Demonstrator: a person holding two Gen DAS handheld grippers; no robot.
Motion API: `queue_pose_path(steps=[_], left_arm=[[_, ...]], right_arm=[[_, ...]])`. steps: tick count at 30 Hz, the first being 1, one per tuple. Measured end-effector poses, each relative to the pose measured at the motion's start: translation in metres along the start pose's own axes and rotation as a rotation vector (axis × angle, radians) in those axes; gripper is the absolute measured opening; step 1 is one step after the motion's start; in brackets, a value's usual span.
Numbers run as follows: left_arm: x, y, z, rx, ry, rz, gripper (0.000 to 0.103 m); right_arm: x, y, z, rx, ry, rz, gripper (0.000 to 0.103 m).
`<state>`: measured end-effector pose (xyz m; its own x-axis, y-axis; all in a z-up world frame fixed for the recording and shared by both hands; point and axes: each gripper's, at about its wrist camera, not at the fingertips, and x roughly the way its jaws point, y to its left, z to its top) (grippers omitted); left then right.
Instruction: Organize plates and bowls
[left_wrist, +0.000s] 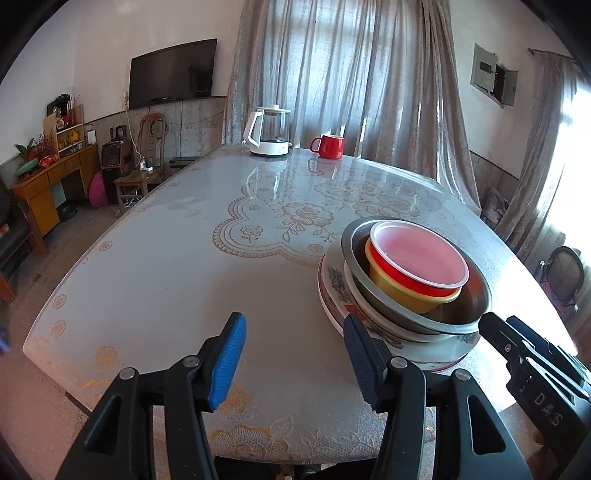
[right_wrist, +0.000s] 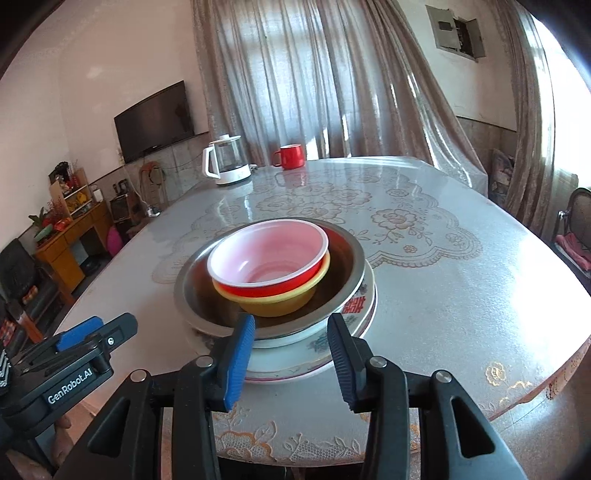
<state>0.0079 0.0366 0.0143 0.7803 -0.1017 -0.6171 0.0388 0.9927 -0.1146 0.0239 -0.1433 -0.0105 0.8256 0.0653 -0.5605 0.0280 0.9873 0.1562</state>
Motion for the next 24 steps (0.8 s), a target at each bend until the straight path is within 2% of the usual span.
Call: queue_pose_path(steps=[7,24], left_arm=[[-0.003,-0.016,-0.006,0.055,-0.011,-0.013,0.060],[-0.005,-0.025,-0.011,0.076,-0.020,0.007,0.073]], right_arm=[[-0.001,-0.003,-0.001,0.005,-0.003,-0.071,0.046],[0.000,0.003,-0.005,-0.017,0.010,-0.059,0.047]])
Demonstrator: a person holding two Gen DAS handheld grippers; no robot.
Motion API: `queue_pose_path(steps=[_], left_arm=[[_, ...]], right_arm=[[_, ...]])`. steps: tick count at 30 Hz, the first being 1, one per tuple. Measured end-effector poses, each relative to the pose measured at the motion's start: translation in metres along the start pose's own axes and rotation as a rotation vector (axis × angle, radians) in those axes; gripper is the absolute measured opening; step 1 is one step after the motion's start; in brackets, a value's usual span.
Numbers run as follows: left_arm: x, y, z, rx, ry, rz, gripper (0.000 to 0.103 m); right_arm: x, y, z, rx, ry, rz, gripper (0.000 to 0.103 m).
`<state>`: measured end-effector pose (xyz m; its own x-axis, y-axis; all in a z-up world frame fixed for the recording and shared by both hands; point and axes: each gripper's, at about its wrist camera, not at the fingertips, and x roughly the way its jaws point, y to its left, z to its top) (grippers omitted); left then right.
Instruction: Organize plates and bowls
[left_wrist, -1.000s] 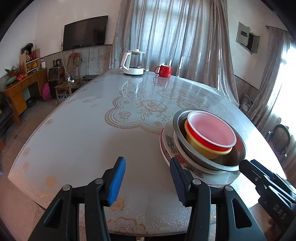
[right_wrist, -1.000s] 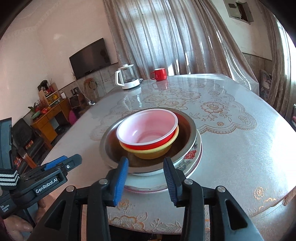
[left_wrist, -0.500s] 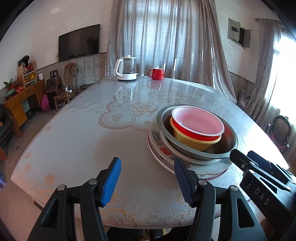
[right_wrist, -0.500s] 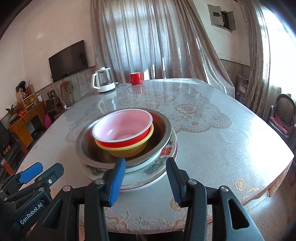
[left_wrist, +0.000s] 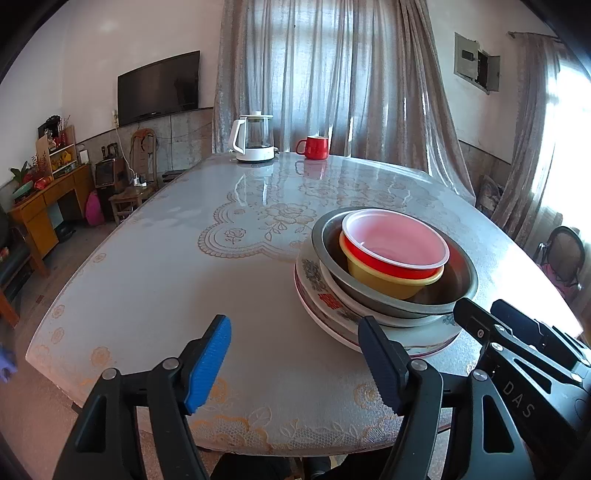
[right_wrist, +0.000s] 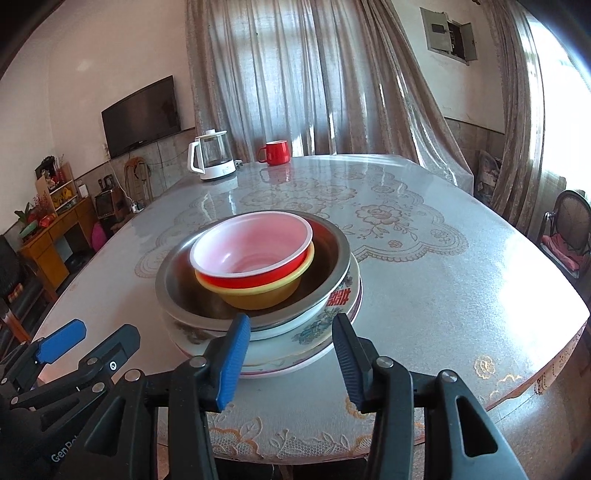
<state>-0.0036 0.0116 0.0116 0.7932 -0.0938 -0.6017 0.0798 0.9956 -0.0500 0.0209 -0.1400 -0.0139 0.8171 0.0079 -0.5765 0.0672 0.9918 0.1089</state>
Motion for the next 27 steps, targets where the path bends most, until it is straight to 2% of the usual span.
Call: queue_pose_path(steps=[27], left_arm=[[-0.0004,-0.0026,0.0023,0.013,-0.004,0.004,0.080]], right_arm=[[0.0019,-0.0001,0.0030,-0.001,-0.003,0.007,0.047]])
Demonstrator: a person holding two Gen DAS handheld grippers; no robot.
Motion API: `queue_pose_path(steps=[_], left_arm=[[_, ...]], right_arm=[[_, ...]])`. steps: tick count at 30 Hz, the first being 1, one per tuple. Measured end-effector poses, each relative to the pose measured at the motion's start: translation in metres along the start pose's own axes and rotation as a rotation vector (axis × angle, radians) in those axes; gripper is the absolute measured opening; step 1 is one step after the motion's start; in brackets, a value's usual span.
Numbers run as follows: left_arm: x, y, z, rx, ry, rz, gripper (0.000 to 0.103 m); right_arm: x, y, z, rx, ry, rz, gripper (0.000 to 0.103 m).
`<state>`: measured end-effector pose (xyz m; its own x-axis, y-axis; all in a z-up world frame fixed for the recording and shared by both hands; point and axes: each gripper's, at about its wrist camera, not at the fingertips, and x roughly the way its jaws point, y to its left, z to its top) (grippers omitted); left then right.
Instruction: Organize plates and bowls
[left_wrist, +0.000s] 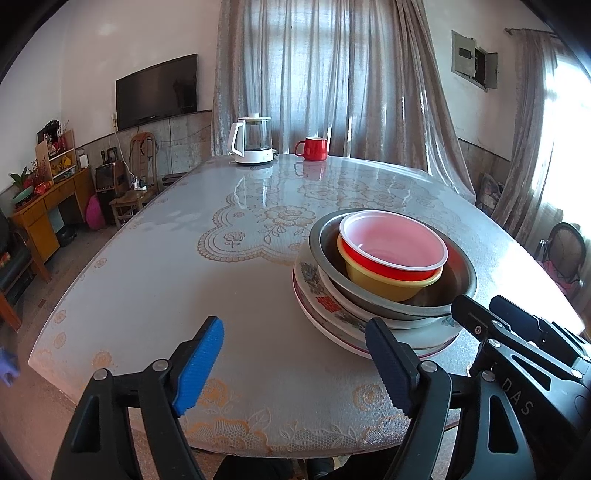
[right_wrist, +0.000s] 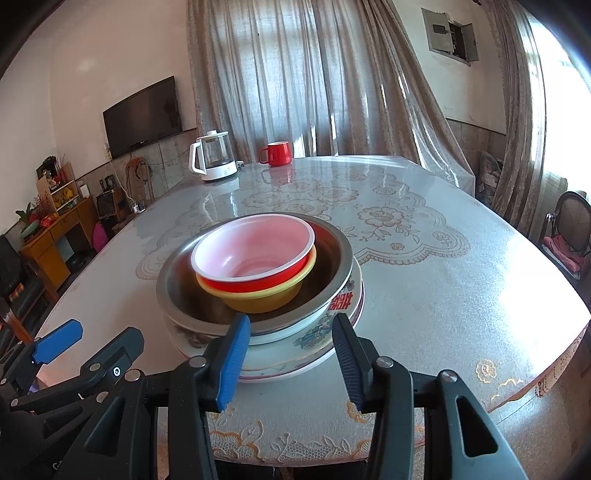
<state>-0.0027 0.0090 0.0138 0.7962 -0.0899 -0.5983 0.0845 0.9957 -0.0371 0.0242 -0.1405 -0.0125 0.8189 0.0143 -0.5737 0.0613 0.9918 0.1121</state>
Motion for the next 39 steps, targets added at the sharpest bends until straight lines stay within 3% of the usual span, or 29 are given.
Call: queue_pose_path(steps=[30,36,39], left_arm=[[-0.0022,-0.0001,0.0029,-0.011,-0.001,-0.007,0.085],[-0.0017,0.0012,0.0028,-0.016,-0.025,-0.009,0.087],[-0.0038,0.0012,0.0033,-0.007,-0.053,-0.015,0.082]], right_arm=[[-0.0006,0.0008,0.0017,-0.002,-0.004,-0.001,0.047],[0.0010,-0.0020,0.0019,0.000,-0.002,-0.004,0.047],[0.0014,-0.0025,0.0014,0.000,-0.004,-0.003,0.047]])
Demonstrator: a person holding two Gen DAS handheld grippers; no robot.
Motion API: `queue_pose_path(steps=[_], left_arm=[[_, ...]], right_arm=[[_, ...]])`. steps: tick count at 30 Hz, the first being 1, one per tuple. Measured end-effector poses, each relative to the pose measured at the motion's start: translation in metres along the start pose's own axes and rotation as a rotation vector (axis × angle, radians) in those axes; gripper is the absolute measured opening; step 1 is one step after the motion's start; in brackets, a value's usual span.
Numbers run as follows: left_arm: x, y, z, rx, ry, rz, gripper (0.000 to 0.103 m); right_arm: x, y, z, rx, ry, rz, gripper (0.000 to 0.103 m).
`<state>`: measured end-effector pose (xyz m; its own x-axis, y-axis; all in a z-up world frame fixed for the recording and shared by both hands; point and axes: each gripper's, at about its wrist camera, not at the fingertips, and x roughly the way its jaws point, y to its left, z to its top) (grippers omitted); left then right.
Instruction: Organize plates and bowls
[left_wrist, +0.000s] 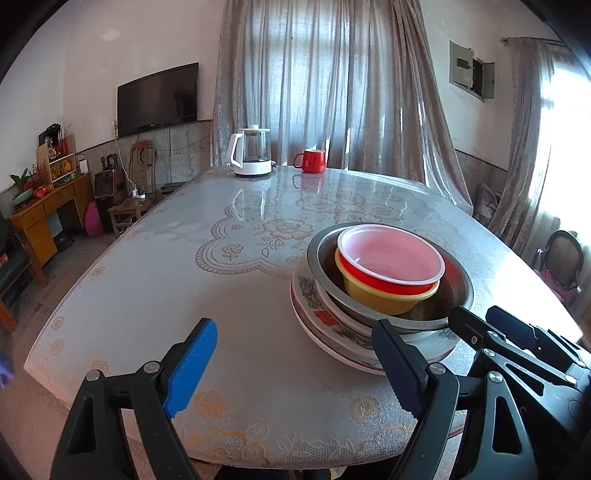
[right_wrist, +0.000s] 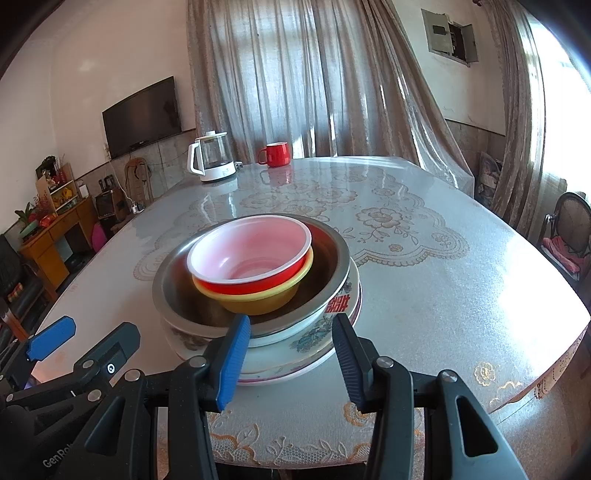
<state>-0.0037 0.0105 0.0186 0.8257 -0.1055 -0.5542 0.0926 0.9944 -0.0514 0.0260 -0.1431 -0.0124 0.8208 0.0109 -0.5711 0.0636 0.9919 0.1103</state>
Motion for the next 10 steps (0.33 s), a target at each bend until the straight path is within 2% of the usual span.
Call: queue_pose_path(steps=[8,10], left_arm=[[-0.0044,-0.0017,0.0046,-0.004,-0.028,-0.032,0.079],[-0.0023,0.0005,0.0054,-0.026,-0.011,-0.039,0.083]], right_arm=[[0.0004,0.0006,0.0009,-0.010,-0.004,0.002,0.047],[0.0008,0.0006,0.0023,-0.011,-0.003,0.002,0.047]])
